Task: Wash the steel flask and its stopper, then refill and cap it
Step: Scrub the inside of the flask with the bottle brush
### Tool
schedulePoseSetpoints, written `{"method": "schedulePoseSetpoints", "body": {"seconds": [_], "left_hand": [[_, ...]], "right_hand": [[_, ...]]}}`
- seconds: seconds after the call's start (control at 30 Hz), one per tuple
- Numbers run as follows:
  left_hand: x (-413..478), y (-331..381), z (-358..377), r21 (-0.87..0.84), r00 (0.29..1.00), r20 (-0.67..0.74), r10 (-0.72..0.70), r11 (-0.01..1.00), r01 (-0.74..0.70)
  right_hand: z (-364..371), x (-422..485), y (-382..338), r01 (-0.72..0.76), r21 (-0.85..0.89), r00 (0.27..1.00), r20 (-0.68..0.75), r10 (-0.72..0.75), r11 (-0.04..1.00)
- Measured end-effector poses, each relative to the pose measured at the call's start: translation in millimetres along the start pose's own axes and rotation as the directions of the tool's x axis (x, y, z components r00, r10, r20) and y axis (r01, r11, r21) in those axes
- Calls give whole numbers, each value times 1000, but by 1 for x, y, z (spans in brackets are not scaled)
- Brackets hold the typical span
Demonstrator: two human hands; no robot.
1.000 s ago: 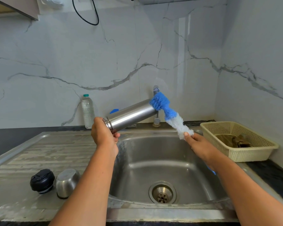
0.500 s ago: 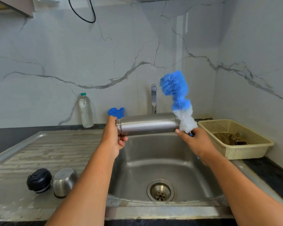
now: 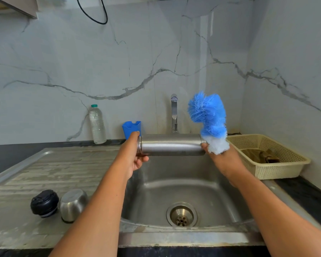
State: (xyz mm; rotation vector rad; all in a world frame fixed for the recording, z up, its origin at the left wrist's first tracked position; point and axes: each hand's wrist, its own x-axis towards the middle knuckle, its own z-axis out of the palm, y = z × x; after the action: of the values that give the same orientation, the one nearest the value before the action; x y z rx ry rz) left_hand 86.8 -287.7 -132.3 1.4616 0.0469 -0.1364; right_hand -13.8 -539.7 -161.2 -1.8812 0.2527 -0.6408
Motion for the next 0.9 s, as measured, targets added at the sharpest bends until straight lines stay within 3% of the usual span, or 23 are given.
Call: {"method": "schedulePoseSetpoints", "body": {"seconds": [0.23,0.47,0.7,0.8,0.9], "left_hand": [[4,-3,4,30,995,-48,88,996,-86],[7,-4,0,-52,971,-198,132,988,-145],[6,0,-3,-230,937,-333,101,956,-184],[5,0,-2,-251,932,-341,119,945,-212],[4,0,-1,-248,923,-360,137,939,-237]], "right_hand": [[3,3,1,-43,-127,998,40,49,991],[9,3,5,-105,-301,979,138,152,948],[17,-4,3,-166,-115,877,438,200,979],[24,-9,-2,-209,-15,862,469,192,978],[31,-8,2,-146,-53,876,457,154,988]]}}
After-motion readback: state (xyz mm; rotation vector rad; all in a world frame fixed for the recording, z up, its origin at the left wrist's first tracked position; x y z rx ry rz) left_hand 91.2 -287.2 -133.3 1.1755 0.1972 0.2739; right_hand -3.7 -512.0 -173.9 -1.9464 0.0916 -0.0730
